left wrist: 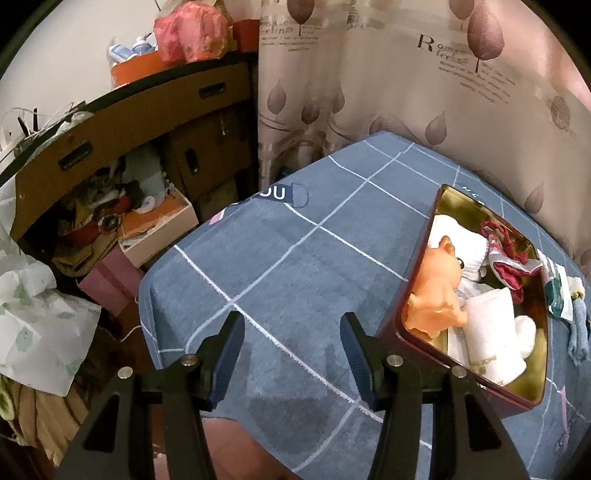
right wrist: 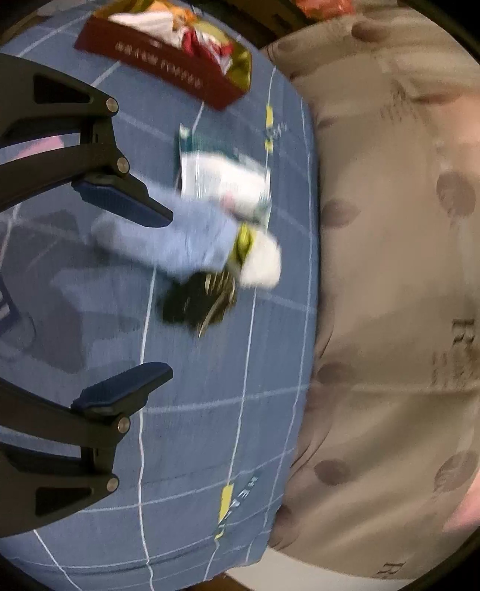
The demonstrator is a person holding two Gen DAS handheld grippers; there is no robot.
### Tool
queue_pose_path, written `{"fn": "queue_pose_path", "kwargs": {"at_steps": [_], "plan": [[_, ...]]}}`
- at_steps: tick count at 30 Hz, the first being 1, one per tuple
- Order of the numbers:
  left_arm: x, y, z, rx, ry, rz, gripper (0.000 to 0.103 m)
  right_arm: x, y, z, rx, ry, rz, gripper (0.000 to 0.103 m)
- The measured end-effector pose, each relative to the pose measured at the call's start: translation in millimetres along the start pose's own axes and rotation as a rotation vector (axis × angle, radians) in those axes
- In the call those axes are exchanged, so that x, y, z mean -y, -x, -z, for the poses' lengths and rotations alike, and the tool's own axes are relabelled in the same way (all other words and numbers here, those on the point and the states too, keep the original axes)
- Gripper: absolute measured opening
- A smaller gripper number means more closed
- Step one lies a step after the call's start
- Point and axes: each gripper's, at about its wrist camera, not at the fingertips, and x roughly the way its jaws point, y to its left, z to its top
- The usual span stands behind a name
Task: Organize soft objects
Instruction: 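Move the right gripper to the black hair clip and grasp it, then grasp the blue towel with the left gripper while the right gripper holds the black clip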
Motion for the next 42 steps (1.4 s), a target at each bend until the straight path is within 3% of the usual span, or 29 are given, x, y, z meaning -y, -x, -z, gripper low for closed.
{"fn": "queue_pose_path", "kwargs": {"at_steps": [16, 19, 21, 24, 29, 33, 42], "plan": [[7, 0, 1, 0.040, -0.049, -0.009, 0.055, 5, -70, -21, -0.060, -0.047, 0.026, 0.071], [10, 0, 2, 0.051, -0.067, -0.014, 0.055, 9, -78, -26, -0.057, -0.078, -0.016, 0.063], [12, 1, 2, 0.060, -0.081, -0.026, 0.055, 14, -82, -27, -0.074, -0.120, -0.087, 0.050], [16, -1, 2, 0.060, -0.094, -0.026, 0.055, 18, -83, -25, -0.076, -0.146, -0.140, 0.044], [19, -2, 4, 0.053, -0.106, -0.022, 0.055, 22, -73, -15, -0.060, -0.150, -0.152, 0.041], [21, 0, 4, 0.070, -0.113, -0.028, 0.055, 27, -66, -10, -0.045, -0.136, -0.114, 0.039], [28, 10, 5, 0.102, -0.132, -0.022, 0.055, 31, -32, 15, 0.003, 0.034, 0.030, 0.038]]}}
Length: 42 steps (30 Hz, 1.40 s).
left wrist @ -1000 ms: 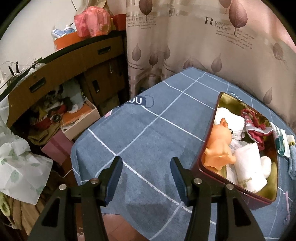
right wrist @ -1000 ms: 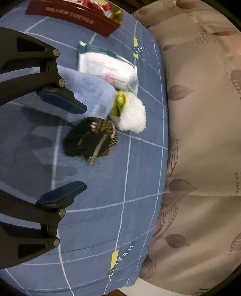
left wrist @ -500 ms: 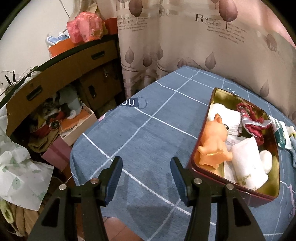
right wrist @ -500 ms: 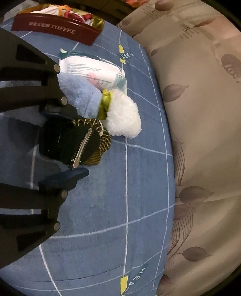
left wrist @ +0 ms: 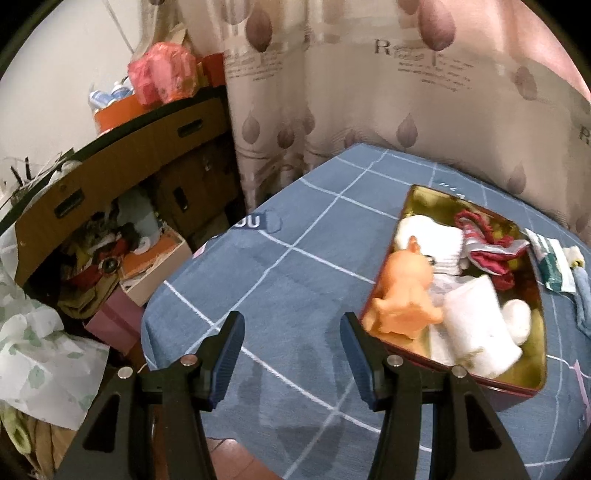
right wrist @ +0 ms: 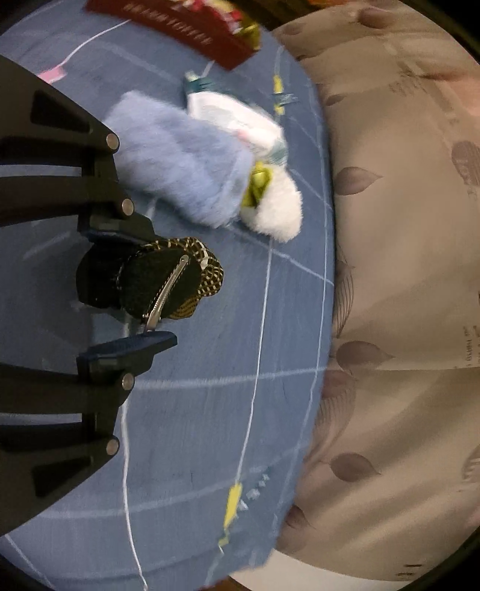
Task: Organize soft objects
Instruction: 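Grasp the blue towel with the left gripper while the right gripper holds the black clip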
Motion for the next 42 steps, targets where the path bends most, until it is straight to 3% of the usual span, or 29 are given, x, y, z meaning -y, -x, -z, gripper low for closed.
{"fn": "queue_pose_path", "kwargs": {"at_steps": [7, 13, 24, 28, 34, 38, 42], "plan": [[31, 28, -5, 0.047, -0.068, 0.076, 0.058, 15, 17, 22, -0.001, 0.068, 0.076, 0.038], [97, 51, -15, 0.039, -0.179, 0.265, 0.061, 31, 20, 35, -0.041, 0.052, 0.093, 0.038], [270, 58, -1, -0.100, -0.461, 0.583, 0.061, 45, 16, 38, -0.070, -0.017, 0.025, 0.038], [325, 49, 8, -0.208, -0.506, 0.686, 0.061, 46, 15, 37, -0.071, -0.024, 0.017, 0.039], [381, 41, 7, -0.248, -0.536, 0.711, 0.061, 48, 14, 38, -0.072, -0.033, 0.006, 0.039], [409, 18, 6, -0.314, -0.529, 0.673, 0.061, 48, 14, 37, -0.073, -0.037, -0.001, 0.040], [425, -9, 2, -0.373, -0.455, 0.628, 0.061, 48, 14, 37, -0.073, -0.037, -0.003, 0.041]]}}
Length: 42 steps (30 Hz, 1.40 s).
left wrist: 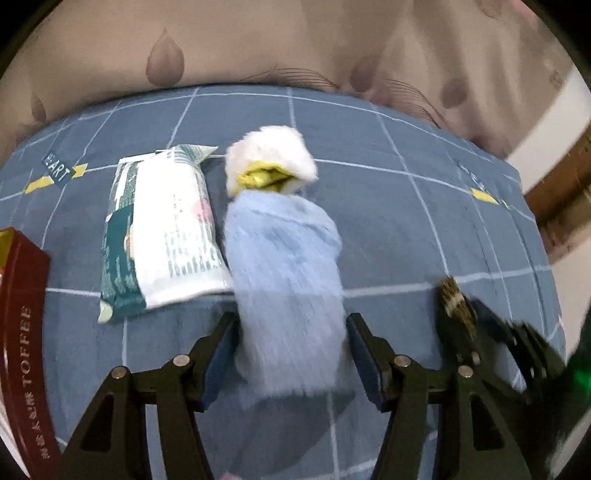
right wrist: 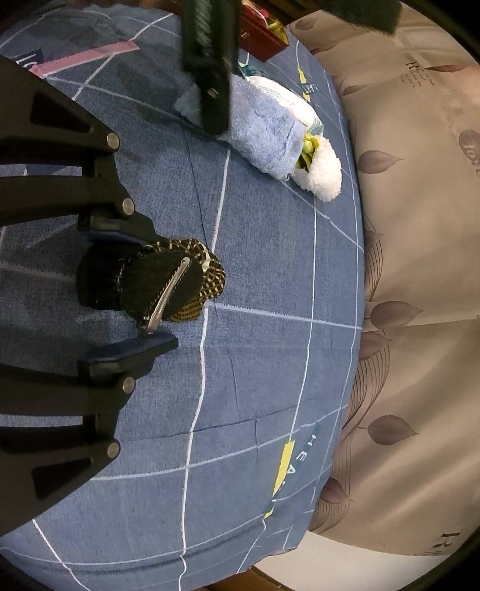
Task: Organize soft objects
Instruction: 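Grasp the blue towel with the left gripper while the right gripper holds the black clip, then carry the blue towel over the tin with the left gripper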
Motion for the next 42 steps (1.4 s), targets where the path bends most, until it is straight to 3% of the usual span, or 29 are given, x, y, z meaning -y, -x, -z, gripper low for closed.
{"fn": "queue_pose_path", "kwargs": {"at_steps": [3, 4, 5, 8, 29, 37, 42], "plan": [[-5, -10, -7, -0.004, 0.040, -0.005, 0.058, 0, 0, 0, 0.000, -0.001, -0.003, 0.041], [-6, -10, -7, 0.008, 0.051, -0.007, 0.049, 0, 0, 0, 0.000, -0.003, -0.005, 0.041], [-6, -9, -7, 0.016, 0.052, -0.007, 0.035, 1, 0, 0, 0.000, -0.004, -0.007, 0.042], [-2, -7, -4, 0.013, 0.029, 0.003, 0.031, 1, 0, 0, 0.000, -0.003, -0.007, 0.042], [0, 72, 60, 0.095, -0.103, 0.111, 0.029, 0, 0, 1, 0.000, -0.004, -0.006, 0.042], [-27, 112, 65, 0.146, -0.109, 0.073, 0.029, 0, 0, 1, 0.000, -0.003, -0.005, 0.042], [-54, 145, 65, 0.207, -0.101, -0.001, 0.029, 0, 0, 0, 0.000, -0.003, -0.005, 0.042]]}}
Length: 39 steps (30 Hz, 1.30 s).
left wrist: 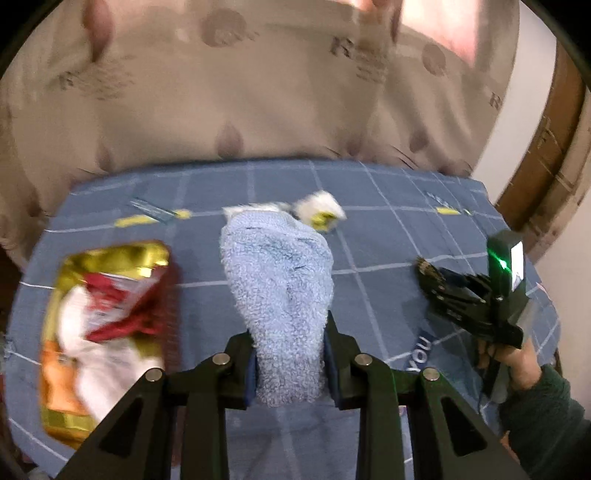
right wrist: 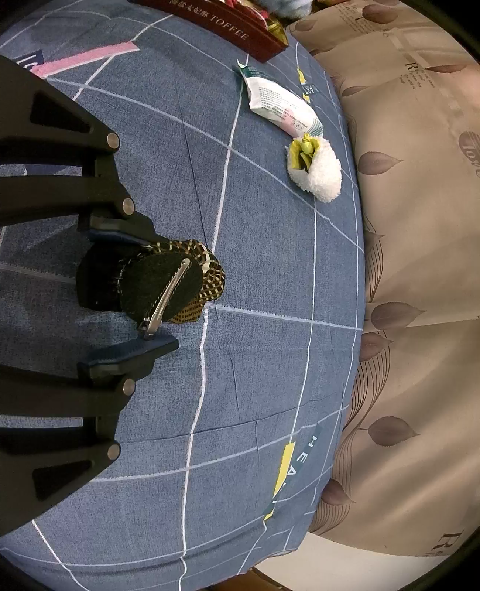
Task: Organize soft objects
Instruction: 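Carry the blue towel over the tin with the left gripper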
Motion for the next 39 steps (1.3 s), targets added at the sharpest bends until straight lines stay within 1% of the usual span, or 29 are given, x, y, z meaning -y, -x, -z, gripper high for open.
{"fn": "queue_pose_path", "kwargs": {"at_steps": [6, 8, 11, 14, 19, 25, 34, 39], "plan": [[-48, 41, -6, 0.061, 0.022, -0.110, 0.029, 0, 0, 0, 0.000, -0.001, -0.001, 0.042], [-68, 54, -7, 0.076, 0.044, -0.148, 0.029, 0, 0, 0, 0.000, -0.001, 0.000, 0.042], [-98, 68, -3, 0.079, 0.089, -0.184, 0.029, 0, 0, 0, 0.000, 0.000, 0.000, 0.042], [-124, 73, 4, 0.072, 0.131, -0.228, 0.029, 0, 0, 0, 0.000, -0.001, 0.000, 0.042], [-152, 70, 14, 0.057, 0.187, -0.271, 0.029, 0, 0, 0, 0.000, -0.001, 0.000, 0.042], [-172, 55, 20, 0.029, 0.224, -0.276, 0.029, 0, 0, 0, 0.000, -0.001, 0.000, 0.042], [-199, 29, 19, -0.022, 0.272, -0.270, 0.029, 0, 0, 0, -0.001, -0.001, 0.001, 0.042], [-207, 15, 19, -0.047, 0.280, -0.277, 0.029, 1, 0, 0, -0.001, -0.001, 0.000, 0.042]]}}
